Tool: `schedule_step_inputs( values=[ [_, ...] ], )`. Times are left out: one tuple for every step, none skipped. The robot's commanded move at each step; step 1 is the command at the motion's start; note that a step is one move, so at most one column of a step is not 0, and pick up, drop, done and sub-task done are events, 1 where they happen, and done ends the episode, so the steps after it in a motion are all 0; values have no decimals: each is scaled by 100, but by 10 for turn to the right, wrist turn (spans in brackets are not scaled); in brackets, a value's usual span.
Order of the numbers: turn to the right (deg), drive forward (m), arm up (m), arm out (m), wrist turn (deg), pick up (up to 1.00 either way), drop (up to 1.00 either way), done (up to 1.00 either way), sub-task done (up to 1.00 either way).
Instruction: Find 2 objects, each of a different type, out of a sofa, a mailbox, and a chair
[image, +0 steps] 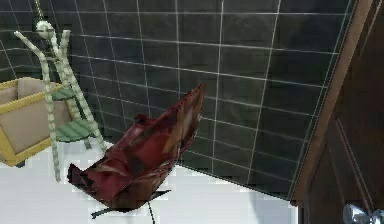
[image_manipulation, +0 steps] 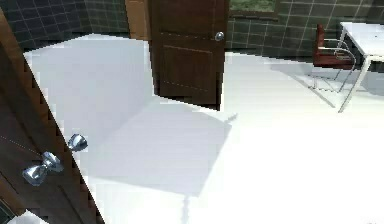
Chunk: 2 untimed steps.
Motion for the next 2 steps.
schedule_step_inputs(
  values=[
    [-180, 0, 0, 0, 0, 0, 0, 0, 0],
    [0, 0, 0, 0, 0, 0, 0, 100, 0]
  ],
)
